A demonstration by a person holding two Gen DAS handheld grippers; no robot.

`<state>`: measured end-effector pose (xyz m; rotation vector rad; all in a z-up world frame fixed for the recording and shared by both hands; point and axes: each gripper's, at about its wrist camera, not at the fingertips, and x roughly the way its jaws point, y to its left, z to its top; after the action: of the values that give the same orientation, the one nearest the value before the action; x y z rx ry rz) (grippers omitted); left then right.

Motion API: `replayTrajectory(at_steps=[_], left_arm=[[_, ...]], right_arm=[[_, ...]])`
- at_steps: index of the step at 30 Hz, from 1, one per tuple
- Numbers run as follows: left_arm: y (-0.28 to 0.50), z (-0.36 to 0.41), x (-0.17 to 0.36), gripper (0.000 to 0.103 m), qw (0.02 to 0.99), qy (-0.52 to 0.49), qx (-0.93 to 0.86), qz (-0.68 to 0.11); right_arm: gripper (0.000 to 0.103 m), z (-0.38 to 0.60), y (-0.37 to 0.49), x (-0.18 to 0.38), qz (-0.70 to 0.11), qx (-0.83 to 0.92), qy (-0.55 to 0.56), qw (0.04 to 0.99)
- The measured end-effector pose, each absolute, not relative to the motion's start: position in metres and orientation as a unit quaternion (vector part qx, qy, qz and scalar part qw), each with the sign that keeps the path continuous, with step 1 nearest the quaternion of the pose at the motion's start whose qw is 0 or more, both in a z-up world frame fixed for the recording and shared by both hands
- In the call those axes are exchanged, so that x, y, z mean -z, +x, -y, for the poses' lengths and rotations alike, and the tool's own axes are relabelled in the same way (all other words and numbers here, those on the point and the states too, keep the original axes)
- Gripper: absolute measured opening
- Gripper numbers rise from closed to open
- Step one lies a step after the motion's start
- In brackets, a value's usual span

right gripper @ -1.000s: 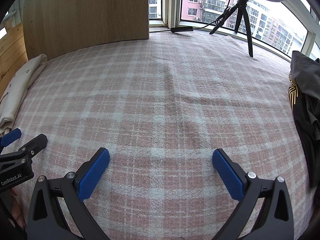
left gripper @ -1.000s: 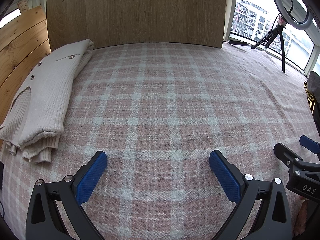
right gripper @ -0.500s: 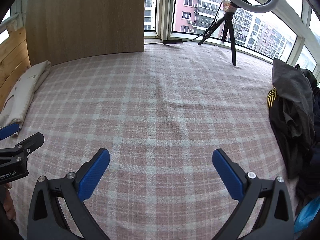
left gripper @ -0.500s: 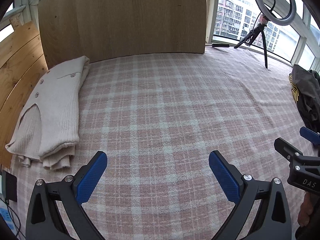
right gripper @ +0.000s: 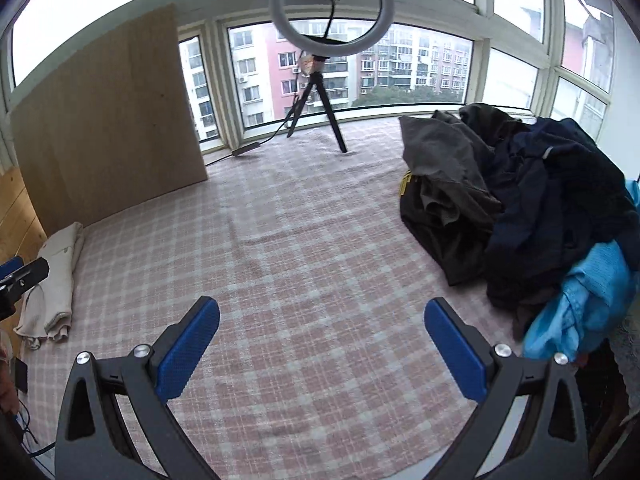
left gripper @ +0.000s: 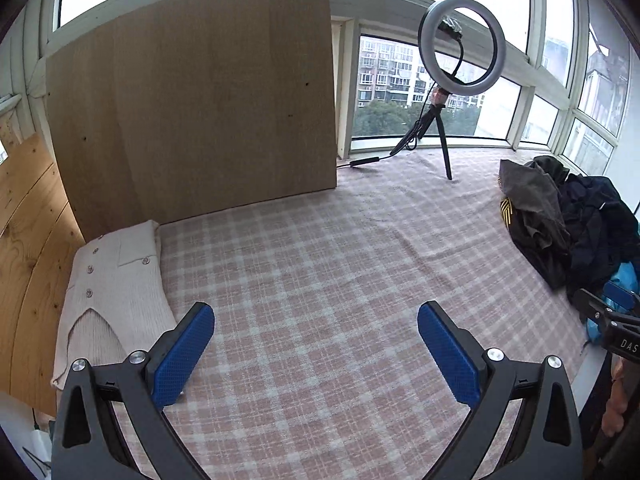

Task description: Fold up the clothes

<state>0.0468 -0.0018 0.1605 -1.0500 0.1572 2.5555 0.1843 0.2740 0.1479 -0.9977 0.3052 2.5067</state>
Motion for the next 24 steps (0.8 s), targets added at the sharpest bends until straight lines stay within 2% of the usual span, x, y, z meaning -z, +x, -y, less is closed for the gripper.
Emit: replayTrajectory(at_steps=[9,13,19,24], left_arm=[[0.070,-0.063,-0.178,0.102,0.267,-0.355,-0.894,-0.054],[0.076,-0.106,-0.176,0.102,0.277,-0.361,-0.889,-0.057],[0.080,-0.178,-0.180,0.102,0.268,-0.362,-0.892,-0.040],[0.081,-0.227,-0.193,0.102,0.258,-0.353,-0.899,-0.028]], right_arm=[[0.103,-0.368,0.269,-0.184,-0.135,-0.889,-0.303,0.317],[0.103,-0.419,0.282,-0.188,-0.118,-0.886,-0.295,0.339],[0.103,-0.508,0.266,-0.192,-0.064,-0.896,-0.306,0.314],[0.103,-0.573,0.218,-0.187,0.015,-0.900,-0.344,0.267]])
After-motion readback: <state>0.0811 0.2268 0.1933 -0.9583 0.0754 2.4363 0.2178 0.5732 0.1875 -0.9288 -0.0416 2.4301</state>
